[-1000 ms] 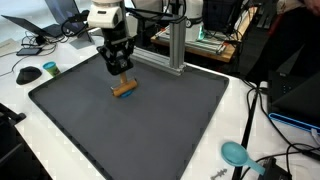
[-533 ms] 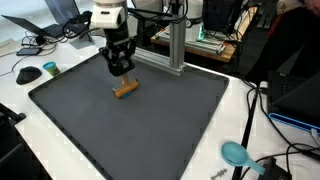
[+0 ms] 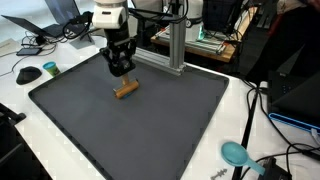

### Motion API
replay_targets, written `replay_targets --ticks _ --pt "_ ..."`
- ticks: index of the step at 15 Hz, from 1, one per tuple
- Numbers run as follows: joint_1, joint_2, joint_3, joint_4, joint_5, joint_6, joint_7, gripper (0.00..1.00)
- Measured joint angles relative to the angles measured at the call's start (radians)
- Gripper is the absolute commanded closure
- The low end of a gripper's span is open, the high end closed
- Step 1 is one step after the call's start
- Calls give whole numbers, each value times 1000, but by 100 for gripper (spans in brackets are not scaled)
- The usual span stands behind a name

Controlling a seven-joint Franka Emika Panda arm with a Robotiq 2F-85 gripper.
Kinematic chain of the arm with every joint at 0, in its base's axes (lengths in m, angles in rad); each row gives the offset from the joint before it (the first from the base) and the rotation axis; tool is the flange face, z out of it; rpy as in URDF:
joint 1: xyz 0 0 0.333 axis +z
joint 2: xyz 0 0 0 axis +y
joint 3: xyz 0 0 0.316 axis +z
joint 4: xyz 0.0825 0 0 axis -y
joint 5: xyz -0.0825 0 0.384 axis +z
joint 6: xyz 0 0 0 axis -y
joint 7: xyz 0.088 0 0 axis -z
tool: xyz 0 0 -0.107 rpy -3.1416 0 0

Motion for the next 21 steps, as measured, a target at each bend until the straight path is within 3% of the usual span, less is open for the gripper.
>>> replay_targets --ticks 3,6,9,13,21 --pt "-4 0 -3 10 29 -12 3 78" --pt "-20 -14 -7 38 128 -76 14 78" --pt "-29 -66 -25 72 198 -124 89 78" --pt "-27 -138 -53 117 205 -191 280 78" --pt "14 -167 -62 128 189 -197 781 78"
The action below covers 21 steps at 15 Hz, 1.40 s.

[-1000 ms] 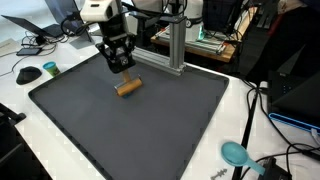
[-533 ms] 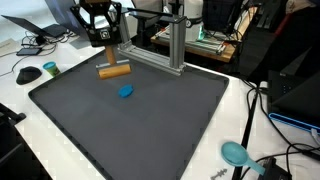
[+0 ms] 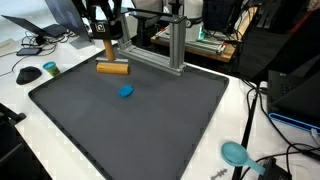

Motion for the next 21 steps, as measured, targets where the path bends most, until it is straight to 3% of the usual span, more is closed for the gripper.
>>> replay_targets --ticks 5,10,17,21 --pt "48 0 0 0 -50 -11 354 78" --pt "86 -1 -2 10 -157 -117 685 78" --pt "91 -2 -14 15 -144 -143 914 78" --pt "86 -4 -41 0 -93 -96 1035 78"
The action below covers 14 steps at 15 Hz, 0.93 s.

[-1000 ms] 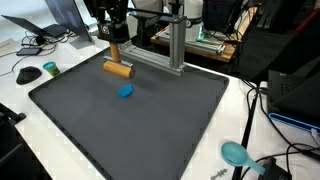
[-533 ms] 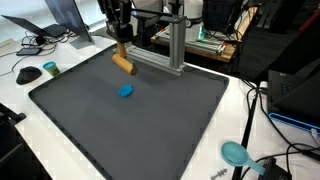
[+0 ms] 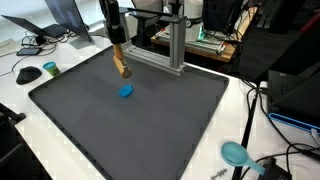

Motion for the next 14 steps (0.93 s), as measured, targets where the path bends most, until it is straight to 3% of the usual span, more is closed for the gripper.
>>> replay_targets --ticks 1,8,9,14 --pt "0 0 -5 -5 8 10 20 53" --pt "0 -1 -7 -22 9 38 25 53" --pt "0 -1 -7 -22 9 38 25 78" --pt "-1 14 -17 -17 27 38 73 78"
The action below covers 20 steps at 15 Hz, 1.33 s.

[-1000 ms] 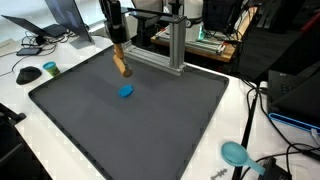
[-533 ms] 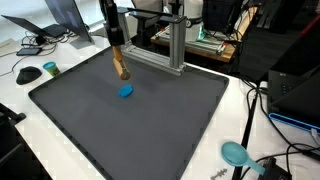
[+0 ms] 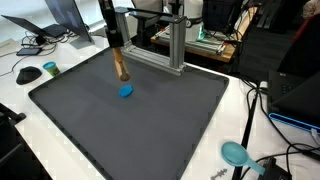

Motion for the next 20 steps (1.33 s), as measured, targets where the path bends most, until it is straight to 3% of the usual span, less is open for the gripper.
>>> replay_targets --ticks 10,20 --pt "-11 42 -54 2 31 -7 328 78" --pt "-4 81 -53 2 60 8 675 78"
